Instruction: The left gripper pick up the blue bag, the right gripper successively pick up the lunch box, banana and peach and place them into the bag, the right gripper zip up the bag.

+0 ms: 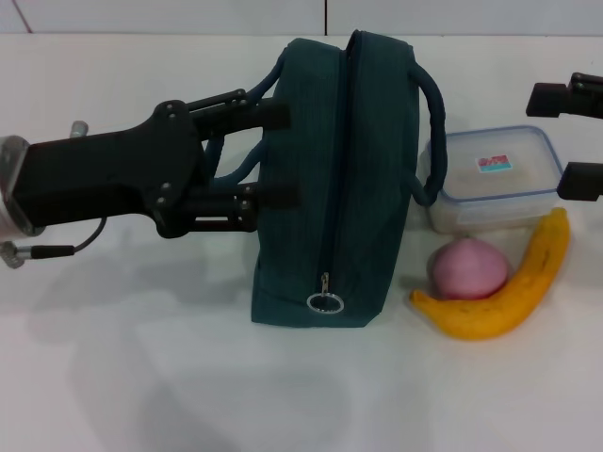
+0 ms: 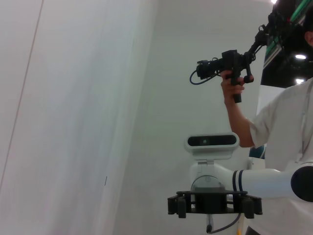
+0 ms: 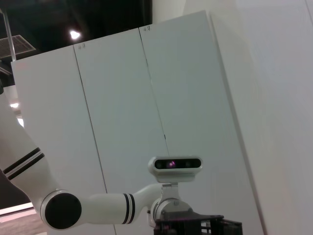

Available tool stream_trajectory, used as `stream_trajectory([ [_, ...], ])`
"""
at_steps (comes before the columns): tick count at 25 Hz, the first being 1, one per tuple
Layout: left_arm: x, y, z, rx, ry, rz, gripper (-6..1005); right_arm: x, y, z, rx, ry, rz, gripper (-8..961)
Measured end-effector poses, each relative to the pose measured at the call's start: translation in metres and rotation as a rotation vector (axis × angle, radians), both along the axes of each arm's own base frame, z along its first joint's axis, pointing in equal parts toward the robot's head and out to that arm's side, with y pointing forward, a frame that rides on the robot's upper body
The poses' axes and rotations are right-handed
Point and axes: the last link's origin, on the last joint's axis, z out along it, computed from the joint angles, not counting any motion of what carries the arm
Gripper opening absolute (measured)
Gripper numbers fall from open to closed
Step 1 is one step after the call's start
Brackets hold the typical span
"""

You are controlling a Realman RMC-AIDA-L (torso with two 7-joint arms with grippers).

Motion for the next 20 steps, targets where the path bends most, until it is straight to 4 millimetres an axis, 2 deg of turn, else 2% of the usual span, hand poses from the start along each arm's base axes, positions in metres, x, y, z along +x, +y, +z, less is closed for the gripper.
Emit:
stream_trajectory([
  [15, 0.001, 0.002, 0.001, 0.005, -0.003, 0.004, 856, 0.001, -0.001, -0.002, 0.006, 0.007, 0.001, 873],
  [17, 0.001, 0.009, 0.009, 0.02, -0.015, 0.062, 856, 0.003, -0.002, -0.003, 0.009, 0.008, -0.001, 873],
  [20, -0.002, 0.028, 0.036, 0.053, -0.029, 0.216, 854, 0.006, -0.002, -0.003, 0.017, 0.003, -0.014, 873],
])
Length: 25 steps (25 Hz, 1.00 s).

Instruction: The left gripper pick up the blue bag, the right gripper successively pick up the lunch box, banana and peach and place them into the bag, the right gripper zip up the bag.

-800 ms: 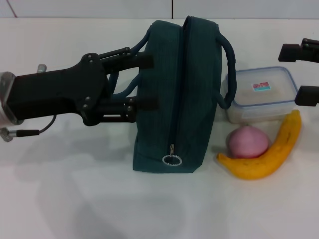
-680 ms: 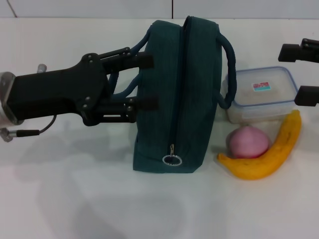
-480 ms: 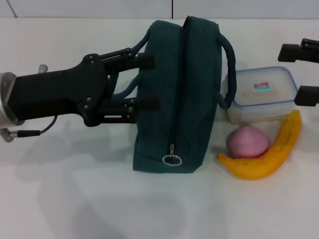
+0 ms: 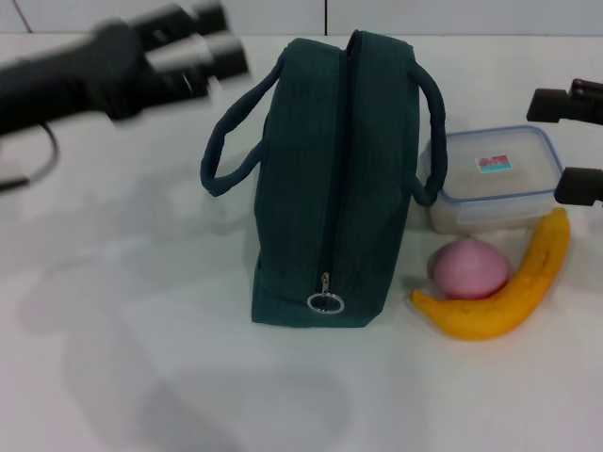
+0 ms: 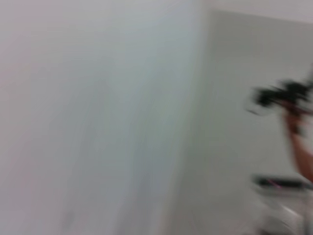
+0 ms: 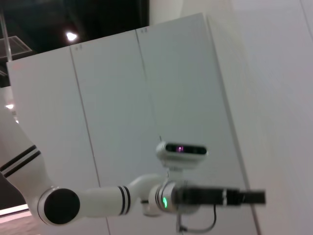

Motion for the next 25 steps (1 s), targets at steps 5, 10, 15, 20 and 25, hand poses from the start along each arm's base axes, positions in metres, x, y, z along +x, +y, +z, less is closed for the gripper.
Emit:
stream_trajectory([
  [5, -0.003, 0.025, 0.021, -0.074, 0.094, 0.25, 852, 0.01, -0.004, 0.003, 0.026, -0.004, -0.031, 873],
  [10, 0.001, 0.038, -0.002, -0.208, 0.271, 0.398, 850, 0.025, -0.011, 0.011, 0.1, 0.026, -0.08, 873],
  [15, 0.017, 0.041, -0.01, -0.269, 0.286, 0.388, 848, 0.035, -0.018, 0.012, 0.113, 0.026, -0.113, 872],
  [20, 0.022, 0.047, -0.013, -0.305, 0.292, 0.444, 846, 0.044, -0.025, 0.009, 0.118, 0.022, -0.135, 872],
  [25, 0.022, 0.054, -0.016, -0.307, 0.339, 0.493, 843, 0.05, -0.029, 0.006, 0.119, 0.031, -0.154, 872],
])
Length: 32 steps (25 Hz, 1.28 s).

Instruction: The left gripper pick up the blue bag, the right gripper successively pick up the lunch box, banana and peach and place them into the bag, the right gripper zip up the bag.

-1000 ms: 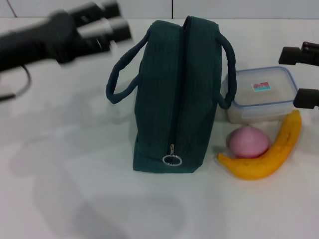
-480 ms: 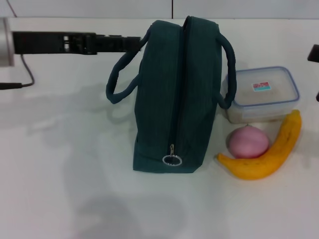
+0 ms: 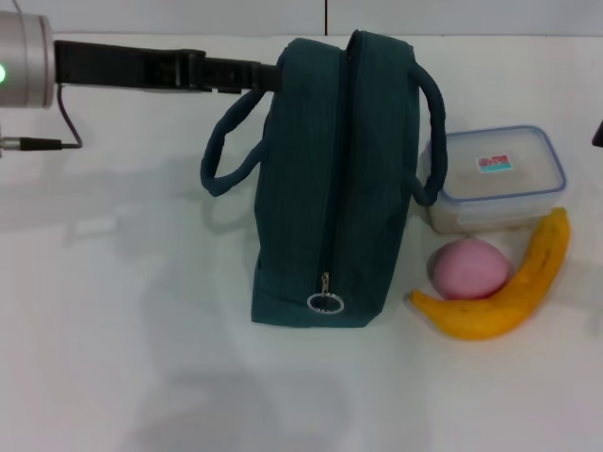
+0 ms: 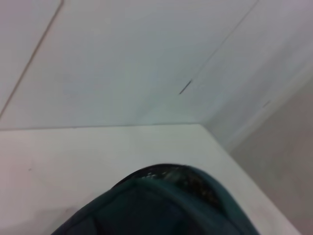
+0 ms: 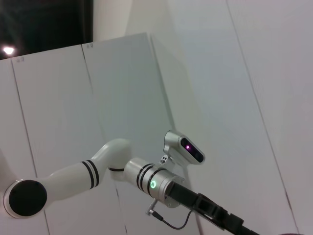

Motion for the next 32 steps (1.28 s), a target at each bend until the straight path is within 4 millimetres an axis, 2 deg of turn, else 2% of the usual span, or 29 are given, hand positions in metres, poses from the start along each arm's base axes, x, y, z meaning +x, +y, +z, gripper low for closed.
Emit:
stream_trajectory([
  [10, 0.008, 0.002, -0.019, -0.088, 0.1, 0.017, 839, 0.008, -0.007, -0.001, 0.009, 0.002, -0.021, 871],
  [24, 0.017, 0.009, -0.027, -0.1, 0.168, 0.015, 833, 0.012, -0.01, -0.004, 0.015, 0.011, -0.03, 871],
  [32, 0.022, 0.007, -0.035, -0.128, 0.18, 0.006, 516, 0.016, -0.009, -0.005, 0.027, 0.01, -0.054, 870],
])
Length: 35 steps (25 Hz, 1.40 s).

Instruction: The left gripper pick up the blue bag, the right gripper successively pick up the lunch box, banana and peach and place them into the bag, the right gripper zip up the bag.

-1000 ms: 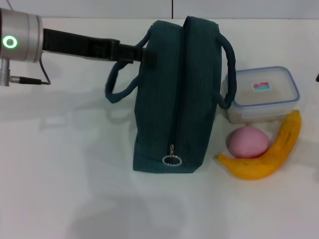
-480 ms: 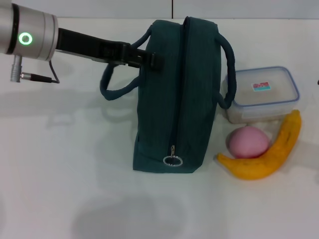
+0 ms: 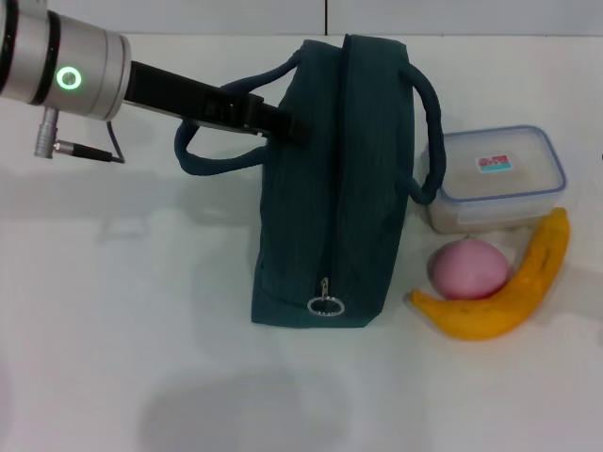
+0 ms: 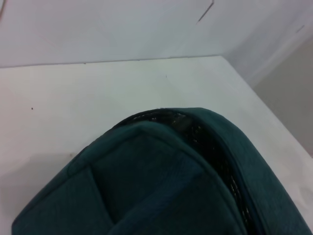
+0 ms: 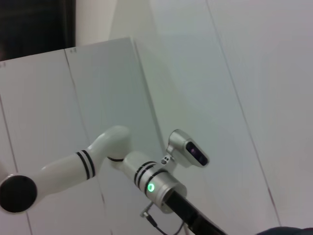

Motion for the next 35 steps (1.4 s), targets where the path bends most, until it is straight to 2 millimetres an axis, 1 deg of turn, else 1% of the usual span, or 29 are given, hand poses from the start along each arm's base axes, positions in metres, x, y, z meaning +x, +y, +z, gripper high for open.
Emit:
stream_trajectory([
  [4, 0.001, 0.001, 0.001, 0.005, -0.005, 0.0, 356, 0.006, 0.001, -0.003, 0.014, 0.016, -0.049, 870],
  [8, 0.001, 0.0, 0.001, 0.005, -0.01, 0.002, 194, 0.016, 0.007, -0.009, 0.08, 0.1, -0.18, 870],
  [12, 0.0, 0.0, 0.0, 0.004, -0.012, 0.006, 142, 0.036, 0.016, -0.017, 0.18, 0.191, -0.394, 870],
  [14, -0.001, -0.001, 0.0, 0.004, -0.014, 0.009, 116, 0.052, 0.019, -0.023, 0.229, 0.265, -0.547, 870],
  [16, 0.0, -0.001, 0.0, 0.004, -0.023, 0.011, 90, 0.063, 0.02, -0.028, 0.256, 0.324, -0.655, 870],
  [19, 0.001, -0.002, 0.0, 0.005, -0.048, 0.008, 51, 0.08, 0.018, -0.043, 0.274, 0.419, -0.831, 870],
  [21, 0.001, -0.003, 0.001, 0.012, -0.069, 0.005, 52, 0.086, 0.017, -0.053, 0.267, 0.468, -0.92, 869],
  [26, 0.0, -0.004, 0.002, 0.028, -0.101, -0.008, 54, 0.09, 0.02, -0.076, 0.224, 0.494, -1.037, 869],
  [35, -0.006, -0.008, 0.001, 0.035, -0.099, -0.039, 54, 0.072, 0.046, -0.109, 0.12, 0.45, -1.098, 869],
])
